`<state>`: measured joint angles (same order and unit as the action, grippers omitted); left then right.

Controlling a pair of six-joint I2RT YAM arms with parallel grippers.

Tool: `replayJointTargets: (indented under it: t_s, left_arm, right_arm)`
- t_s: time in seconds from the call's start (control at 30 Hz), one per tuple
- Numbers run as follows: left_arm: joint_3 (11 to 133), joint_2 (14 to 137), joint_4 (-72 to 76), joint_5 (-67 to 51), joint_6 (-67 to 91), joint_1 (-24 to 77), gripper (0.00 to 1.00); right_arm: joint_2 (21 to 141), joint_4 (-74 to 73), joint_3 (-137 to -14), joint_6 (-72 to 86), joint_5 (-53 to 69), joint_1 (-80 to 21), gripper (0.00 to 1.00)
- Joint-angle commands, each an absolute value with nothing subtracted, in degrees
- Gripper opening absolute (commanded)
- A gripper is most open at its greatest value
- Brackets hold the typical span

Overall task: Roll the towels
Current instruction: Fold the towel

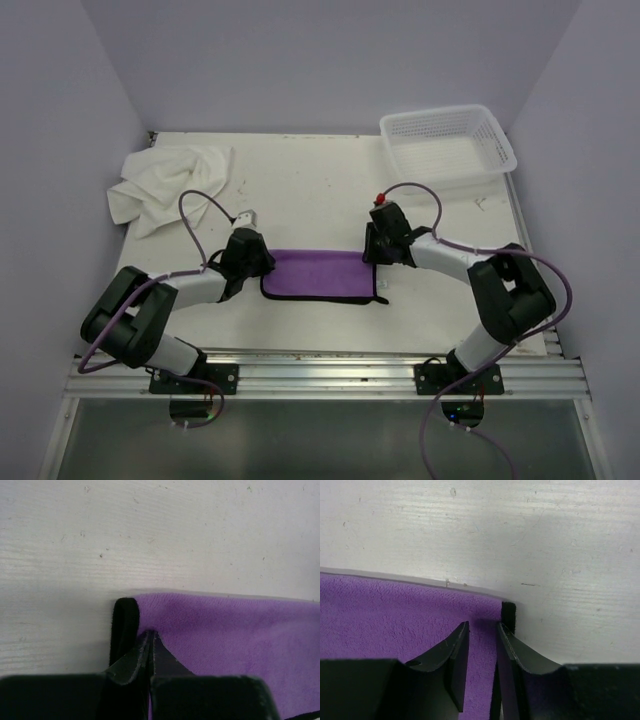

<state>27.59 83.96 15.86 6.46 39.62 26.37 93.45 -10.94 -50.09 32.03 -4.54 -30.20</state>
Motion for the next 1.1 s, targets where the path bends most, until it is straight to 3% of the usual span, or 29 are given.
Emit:
replayJointTargets:
  t_s: [0.0,0.2,0.33,0.6,1.07]
  left_arm:
    - [26.8,83.0,12.8,8.6,38.4,25.8,0.0]
    - [25.3,79.6,15.5,4.0,38.8,25.8,0.0]
    - [25.5,77.7,14.8,2.6,39.3,25.8,0.0]
    - [25.0,73.0,12.9,1.9,38.8,25.8,0.0]
    - [23.8,66.0,7.7,3.3,37.7,25.8,0.32]
  right_arm:
    - [90.3,-12.7,-50.4,30.5,-4.9,-29.7,0.33]
    - [79.7,-11.4,-52.2,26.6,-1.4,-29.7,0.43]
    - [75.2,-20.5,-54.7,26.9,-3.1,-29.6,0.45]
    - [69.0,-19.3,-41.1,32.5,-2.6,-29.6,0.44]
    - [76.3,-8.4,-35.2,37.3,3.9,-29.7,0.44]
